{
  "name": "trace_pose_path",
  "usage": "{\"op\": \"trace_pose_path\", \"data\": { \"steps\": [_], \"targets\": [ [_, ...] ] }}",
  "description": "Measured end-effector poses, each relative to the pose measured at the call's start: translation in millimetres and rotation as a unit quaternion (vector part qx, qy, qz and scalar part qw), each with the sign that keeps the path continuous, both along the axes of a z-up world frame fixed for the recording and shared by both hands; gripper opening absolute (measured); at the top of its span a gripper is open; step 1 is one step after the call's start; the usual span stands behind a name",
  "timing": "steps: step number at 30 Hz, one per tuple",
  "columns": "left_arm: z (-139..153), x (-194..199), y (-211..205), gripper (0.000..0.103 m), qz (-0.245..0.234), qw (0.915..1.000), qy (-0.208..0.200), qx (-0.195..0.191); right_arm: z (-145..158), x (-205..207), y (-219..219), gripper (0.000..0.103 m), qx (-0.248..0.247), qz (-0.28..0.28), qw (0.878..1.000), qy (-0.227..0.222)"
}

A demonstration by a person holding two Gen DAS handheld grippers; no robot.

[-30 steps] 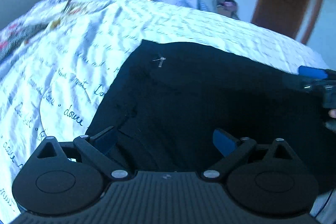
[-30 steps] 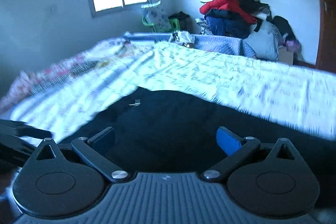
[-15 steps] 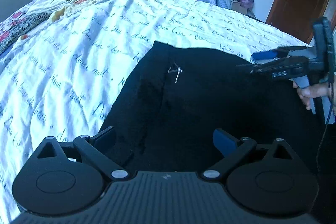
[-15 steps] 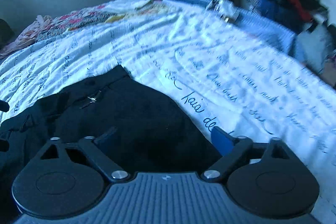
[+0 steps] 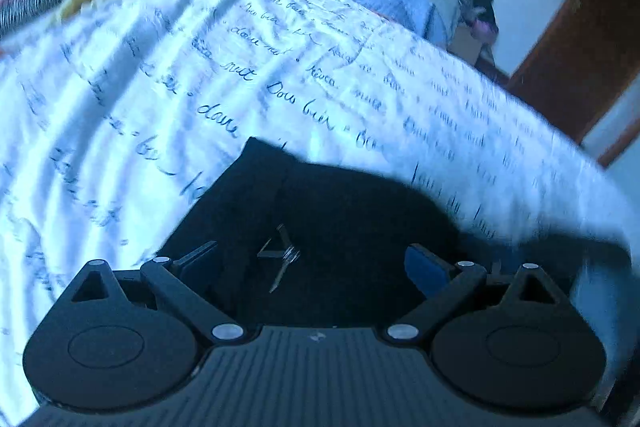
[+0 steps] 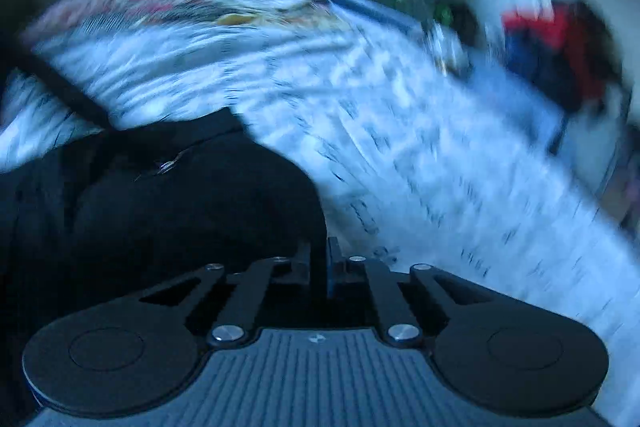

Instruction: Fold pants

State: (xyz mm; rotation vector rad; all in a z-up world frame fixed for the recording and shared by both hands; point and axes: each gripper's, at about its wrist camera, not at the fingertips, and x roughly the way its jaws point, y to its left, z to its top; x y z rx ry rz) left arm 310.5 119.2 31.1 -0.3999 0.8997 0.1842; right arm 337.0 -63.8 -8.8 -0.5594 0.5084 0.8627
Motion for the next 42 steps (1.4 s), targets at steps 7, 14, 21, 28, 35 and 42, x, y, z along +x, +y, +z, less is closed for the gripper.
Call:
{"op": "trace_pose_path", "data": {
  "steps": [7, 14, 21, 28, 35, 42],
  "targets": [
    [-5.1, 26.8, 8.0, 0.095, -0.008, 0.9954, -0.001, -0.095, -12.7, -92.6, 15.1, 0.006, -0.086, 0.062, 0.979, -0.174],
    [-25.2, 28.3, 16.4, 0.042, 0.004, 0.9887, 0.027, -0.147, -19.5, -124.9, 18.8, 0.006, -0.1, 0.084, 0.967, -0.22],
    [-28.7, 2.3, 14.0, 0.014, 0.007, 0.988, -0.003, -0.154, -19.6, -117.8, 21.3, 0.008, -0.105, 0.058, 0.965, -0.232],
    [-16.9, -44.6, -4.9, 0.014, -0.021, 0.9936, -0.052, -0.098, -25.1, -100.7, 4.8, 0.02, -0.155, 0.032, 0.954, -0.253],
    [-23.6, -92.1, -7.1, 0.013, -0.036, 0.992, -0.066, -0.101, -33.3, -86.1, -33.1, 0.021, -0.21, -0.005, 0.95, -0.231],
    [-31.1, -116.8, -5.6, 0.013, -0.033, 0.9906, -0.087, -0.101, -36.9, -94.1, -46.4, 0.011, -0.242, -0.011, 0.947, -0.21]
  ]
}}
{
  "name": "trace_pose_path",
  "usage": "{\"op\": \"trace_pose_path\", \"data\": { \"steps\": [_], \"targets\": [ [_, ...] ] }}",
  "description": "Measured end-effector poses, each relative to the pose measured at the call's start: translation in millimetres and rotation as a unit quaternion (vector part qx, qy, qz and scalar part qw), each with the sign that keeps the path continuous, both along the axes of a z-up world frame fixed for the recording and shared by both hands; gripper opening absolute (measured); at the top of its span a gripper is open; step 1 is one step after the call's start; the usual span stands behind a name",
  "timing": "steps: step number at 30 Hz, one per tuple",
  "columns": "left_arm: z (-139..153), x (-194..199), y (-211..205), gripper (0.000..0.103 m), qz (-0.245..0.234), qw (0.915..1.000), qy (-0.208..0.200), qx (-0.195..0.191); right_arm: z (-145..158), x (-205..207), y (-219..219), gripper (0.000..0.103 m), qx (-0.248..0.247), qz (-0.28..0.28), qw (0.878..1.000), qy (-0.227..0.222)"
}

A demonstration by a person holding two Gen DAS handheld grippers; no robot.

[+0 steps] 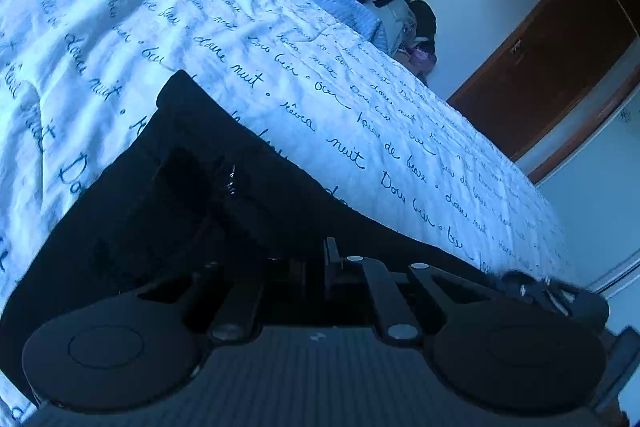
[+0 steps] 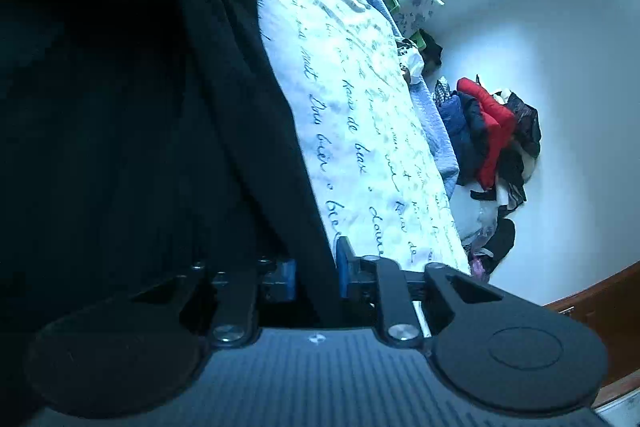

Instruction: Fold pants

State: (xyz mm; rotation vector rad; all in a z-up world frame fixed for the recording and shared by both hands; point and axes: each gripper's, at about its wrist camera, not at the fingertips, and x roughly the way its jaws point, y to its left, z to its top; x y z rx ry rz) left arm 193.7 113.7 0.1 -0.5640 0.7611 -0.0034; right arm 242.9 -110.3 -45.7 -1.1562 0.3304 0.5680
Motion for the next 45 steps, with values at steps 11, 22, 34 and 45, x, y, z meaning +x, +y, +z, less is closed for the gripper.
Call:
{"op": "trace_pose_path", "data": {
  "steps": [11, 22, 34, 45],
  "targets": [
    [-9.3, -9.4, 20.1, 0.023, 0.039, 0.9982, -0.012, -0.045, -7.0, -39.0, 1.2, 0.012, -0.035, 0.021, 0.999, -0.001],
    [-9.3, -4.7, 41.8, 0.015, 0.095, 0.9936, -0.014, -0.059, -4.5, -27.9, 30.5, 0.028, -0.059, 0.079, 0.995, -0.002],
    [8.4, -51.4, 45.2, 0.011, 0.037, 0.9986, -0.02, -0.033, 15.4, -81.4, 13.9, 0.006, 0.016, 0.041, 0.997, 0.07],
    [3.6, -107.8, 48.4, 0.01, 0.0, 0.9997, 0.007, -0.024, 11.1, -120.8, 11.0, 0.006, 0.046, 0.034, 0.991, 0.121]
  ]
}}
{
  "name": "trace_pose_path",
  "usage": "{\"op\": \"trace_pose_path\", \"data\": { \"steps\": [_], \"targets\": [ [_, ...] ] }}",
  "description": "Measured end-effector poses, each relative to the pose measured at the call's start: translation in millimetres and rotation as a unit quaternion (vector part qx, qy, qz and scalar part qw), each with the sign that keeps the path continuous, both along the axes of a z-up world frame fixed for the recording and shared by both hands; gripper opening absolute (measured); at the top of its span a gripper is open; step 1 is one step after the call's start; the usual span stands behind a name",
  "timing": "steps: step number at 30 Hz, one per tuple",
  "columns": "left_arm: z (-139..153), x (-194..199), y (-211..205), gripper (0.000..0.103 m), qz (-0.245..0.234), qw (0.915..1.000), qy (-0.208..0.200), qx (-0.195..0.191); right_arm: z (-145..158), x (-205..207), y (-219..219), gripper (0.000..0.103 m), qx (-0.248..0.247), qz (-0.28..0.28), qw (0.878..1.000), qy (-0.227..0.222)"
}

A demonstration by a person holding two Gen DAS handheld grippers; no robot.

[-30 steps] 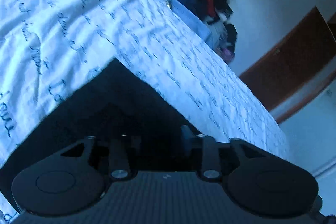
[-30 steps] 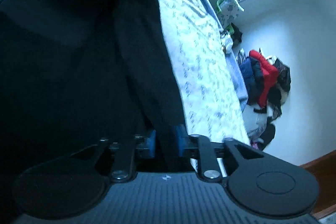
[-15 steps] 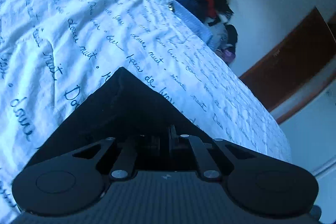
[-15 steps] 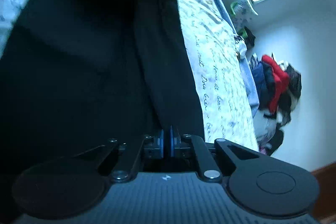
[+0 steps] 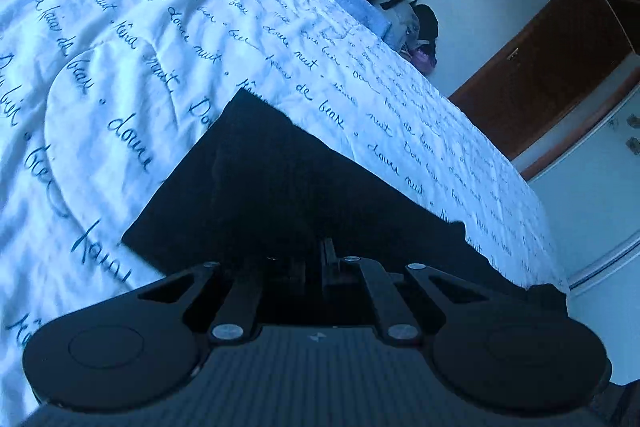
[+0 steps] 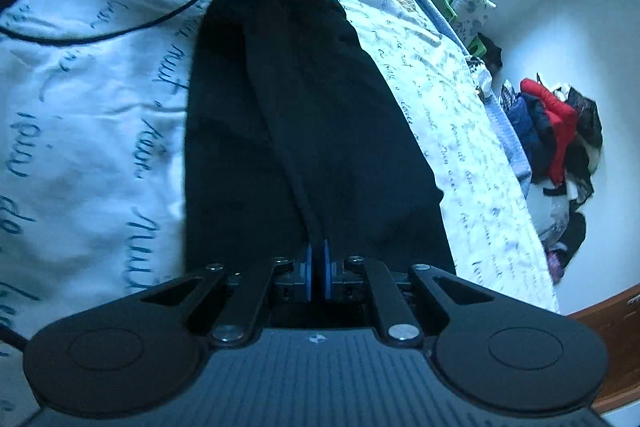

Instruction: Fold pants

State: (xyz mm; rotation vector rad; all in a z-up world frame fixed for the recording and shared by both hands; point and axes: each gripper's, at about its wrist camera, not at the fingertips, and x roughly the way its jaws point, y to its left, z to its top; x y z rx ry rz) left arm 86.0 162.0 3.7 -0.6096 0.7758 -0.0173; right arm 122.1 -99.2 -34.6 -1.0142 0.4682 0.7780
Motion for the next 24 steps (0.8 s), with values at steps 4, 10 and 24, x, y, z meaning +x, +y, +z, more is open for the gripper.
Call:
{"op": "trace_pose_path", "data": {
  "steps": [4, 10, 24],
  "targets": [
    [-2.8, -3.6, 2.2, 0.011, 0.001, 1.0, 0.007, 0.004, 2.1, -12.9, 0.0, 0.006, 0.008, 0.0, 1.0, 0.013],
    [-4.9, -3.9, 2.2, 0.011, 0.001, 0.9998, 0.012, 0.016, 2.9, -37.4, 6.2, 0.003, 0.027, 0.021, 0.998, 0.044],
    [-7.7, -2.5, 4.1, 0.012, 0.006, 0.9997, 0.023, 0.005, -14.4, -27.8, 15.4, 0.038, -0.061, 0.018, 0.992, -0.113]
  ]
}}
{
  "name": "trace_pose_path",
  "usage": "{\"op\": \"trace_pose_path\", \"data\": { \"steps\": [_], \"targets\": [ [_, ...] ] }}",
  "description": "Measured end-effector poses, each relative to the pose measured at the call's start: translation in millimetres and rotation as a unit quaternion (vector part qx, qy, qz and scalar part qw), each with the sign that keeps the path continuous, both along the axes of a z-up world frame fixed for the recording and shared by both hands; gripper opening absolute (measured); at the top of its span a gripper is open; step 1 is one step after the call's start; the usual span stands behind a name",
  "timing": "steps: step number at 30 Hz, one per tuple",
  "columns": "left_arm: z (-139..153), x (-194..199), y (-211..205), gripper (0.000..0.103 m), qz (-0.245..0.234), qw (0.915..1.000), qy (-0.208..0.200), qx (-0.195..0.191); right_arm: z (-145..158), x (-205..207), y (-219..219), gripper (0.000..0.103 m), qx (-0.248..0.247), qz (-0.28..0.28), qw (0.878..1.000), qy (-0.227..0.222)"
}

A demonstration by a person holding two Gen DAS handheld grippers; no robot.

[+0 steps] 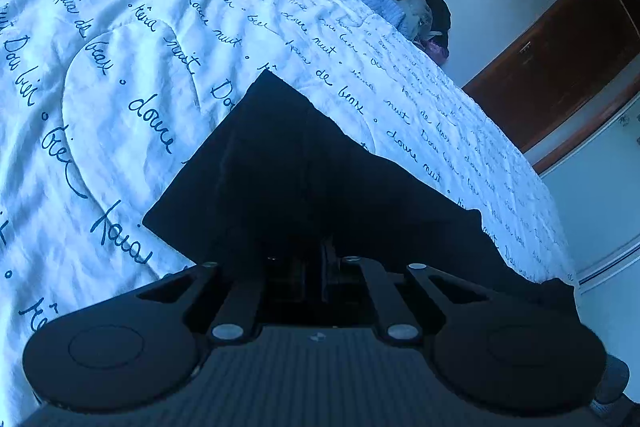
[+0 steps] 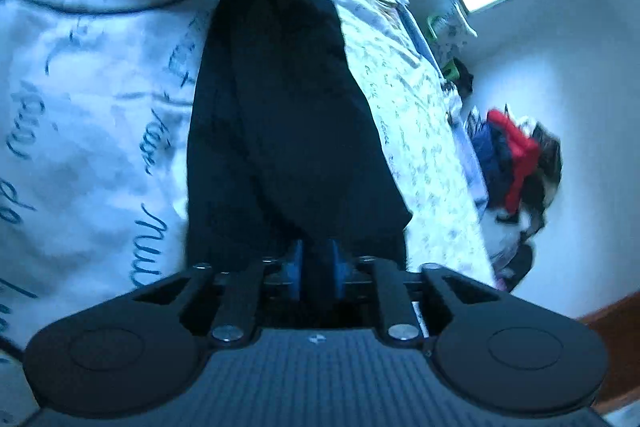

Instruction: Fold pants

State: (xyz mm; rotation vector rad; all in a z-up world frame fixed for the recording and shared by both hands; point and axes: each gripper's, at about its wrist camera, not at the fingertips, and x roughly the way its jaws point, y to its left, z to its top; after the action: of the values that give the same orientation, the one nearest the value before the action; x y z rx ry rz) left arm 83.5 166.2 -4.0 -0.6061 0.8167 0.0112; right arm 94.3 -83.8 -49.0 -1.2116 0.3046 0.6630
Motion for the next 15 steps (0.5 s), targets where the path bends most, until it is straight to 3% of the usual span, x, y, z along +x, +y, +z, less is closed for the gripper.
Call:
{"op": "trace_pose_path", "data": {
  "steps": [2, 4, 6, 8, 10, 12, 15],
  "targets": [
    [-0.5, 0.1, 1.4, 0.012, 0.002, 1.0, 0.003, -0.003, -4.1, -0.5, 4.1, 0.064, -0.025, 0.015, 1.0, -0.007],
    [-1.0, 0.0, 3.3, 0.012, 0.004, 0.9999, 0.004, -0.009, -3.1, -5.2, 4.0, 0.063, -0.033, 0.033, 0.999, -0.018],
    [-1.6, 0.7, 3.6, 0.012, 0.004, 0.9999, 0.004, -0.009, 4.3, -2.7, 2.5, 0.062, -0.011, 0.025, 0.999, 0.016],
    [-2.2, 1.3, 2.2, 0.012, 0.005, 1.0, 0.005, -0.006, 4.1, 1.5, 2.8, 0.061, -0.006, 0.015, 1.0, 0.02],
    [-2.4, 1.2, 0.5, 0.012, 0.007, 1.0, 0.005, -0.003, -2.1, 5.6, 7.1, 0.046, -0.016, 0.018, 1.0, 0.016],
    [-2.4, 0.4, 0.7, 0.012, 0.008, 1.0, 0.003, -0.004, -6.5, 11.0, 11.5, 0.014, -0.009, 0.013, 0.999, 0.036],
    [-2.0, -1.4, 3.3, 0.012, 0.009, 0.9999, 0.001, -0.005, -12.0, 11.8, 14.1, 0.006, -0.003, 0.008, 0.999, 0.047]
  ]
}}
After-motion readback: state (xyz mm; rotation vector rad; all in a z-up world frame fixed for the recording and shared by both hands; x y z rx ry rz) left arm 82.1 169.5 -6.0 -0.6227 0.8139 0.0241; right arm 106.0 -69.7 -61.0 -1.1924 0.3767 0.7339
